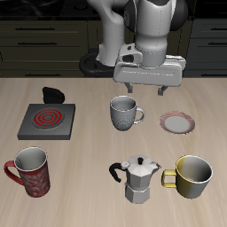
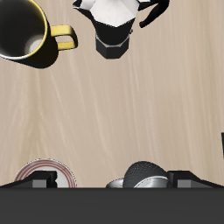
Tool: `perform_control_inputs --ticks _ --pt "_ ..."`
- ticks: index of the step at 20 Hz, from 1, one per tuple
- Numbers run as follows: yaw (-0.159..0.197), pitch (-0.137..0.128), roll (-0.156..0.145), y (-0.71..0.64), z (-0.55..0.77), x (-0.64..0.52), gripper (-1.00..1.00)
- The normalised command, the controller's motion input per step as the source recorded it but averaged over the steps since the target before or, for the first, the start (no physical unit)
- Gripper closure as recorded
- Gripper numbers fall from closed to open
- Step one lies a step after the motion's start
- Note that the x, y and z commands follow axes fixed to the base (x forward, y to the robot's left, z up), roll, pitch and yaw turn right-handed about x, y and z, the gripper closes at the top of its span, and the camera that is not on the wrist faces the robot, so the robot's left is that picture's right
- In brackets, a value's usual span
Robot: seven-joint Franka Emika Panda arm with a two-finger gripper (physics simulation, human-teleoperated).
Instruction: Place the white and yellow mug on the plate
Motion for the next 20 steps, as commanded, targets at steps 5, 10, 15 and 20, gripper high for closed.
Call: perform_control_inputs --ticks 5,10,15,20 --pt "-0.014 -0.024 -0.011 0.15 0.04 0.23 -1.00" --pt "-0.026 -0.026 -0.004 0.25 0.13 0.16 -1.00" --pt "-0.014 -0.002 -0.002 0.27 0.04 0.13 -1.00" --pt "-0.027 0.026 -0.008 0.27 -0.10 0.23 -1.00"
